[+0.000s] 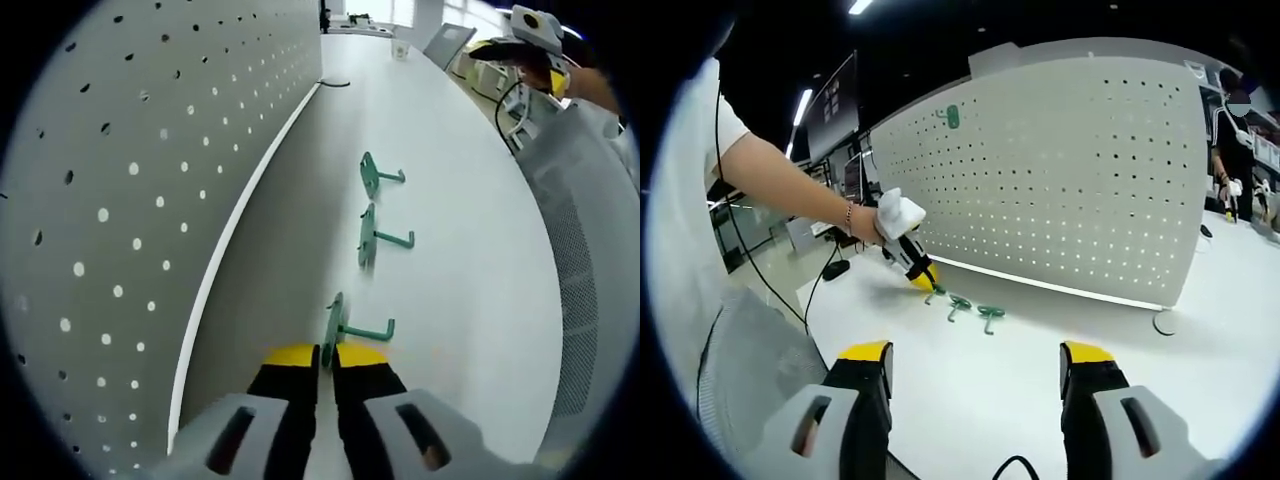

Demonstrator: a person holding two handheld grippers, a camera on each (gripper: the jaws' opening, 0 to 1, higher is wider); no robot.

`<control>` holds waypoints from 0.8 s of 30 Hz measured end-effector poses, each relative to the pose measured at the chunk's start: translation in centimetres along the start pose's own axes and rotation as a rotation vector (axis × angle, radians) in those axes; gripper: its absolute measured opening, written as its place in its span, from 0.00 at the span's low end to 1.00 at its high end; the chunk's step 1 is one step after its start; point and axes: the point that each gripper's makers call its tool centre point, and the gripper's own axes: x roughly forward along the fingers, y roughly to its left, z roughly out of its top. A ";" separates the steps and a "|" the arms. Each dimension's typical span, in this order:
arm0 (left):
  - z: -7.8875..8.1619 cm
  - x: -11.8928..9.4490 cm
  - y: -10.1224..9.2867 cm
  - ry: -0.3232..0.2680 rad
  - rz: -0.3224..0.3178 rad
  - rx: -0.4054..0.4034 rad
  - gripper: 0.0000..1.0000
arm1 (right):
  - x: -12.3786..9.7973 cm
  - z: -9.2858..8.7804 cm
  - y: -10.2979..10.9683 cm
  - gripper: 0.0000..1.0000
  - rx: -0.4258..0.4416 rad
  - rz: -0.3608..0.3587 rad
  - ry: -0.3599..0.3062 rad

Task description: Insert the hook assembly into the mounting plate slot until the hook locks in place.

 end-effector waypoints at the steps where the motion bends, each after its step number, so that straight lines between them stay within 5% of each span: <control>1: 0.0 0.0 0.0 -0.001 0.001 0.002 0.06 | 0.0 0.0 0.0 0.66 0.000 -0.001 0.000; 24: 0.0 0.0 0.0 0.002 0.011 0.010 0.03 | 0.0 -0.2 -0.1 0.65 0.005 -0.002 -0.001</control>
